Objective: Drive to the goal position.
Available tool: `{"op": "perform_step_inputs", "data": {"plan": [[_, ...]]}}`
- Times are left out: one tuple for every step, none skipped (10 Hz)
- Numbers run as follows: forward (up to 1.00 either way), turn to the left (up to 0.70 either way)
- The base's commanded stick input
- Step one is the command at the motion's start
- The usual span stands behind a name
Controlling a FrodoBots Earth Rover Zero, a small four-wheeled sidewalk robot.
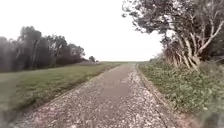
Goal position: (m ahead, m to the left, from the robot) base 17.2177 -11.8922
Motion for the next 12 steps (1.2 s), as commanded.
{"op": "perform_step_inputs", "data": {"plan": [[0.7,-0.33],[0.7,-0.33],[0.7,0.0],[0.7,0.0],[0.7,0.0],[0.7,0.0],[0.7,0.0],[0.7,0.0],[0.7,0.0],[0.7,0.0],[0.7,0.0],[0.7,0.0]]}}
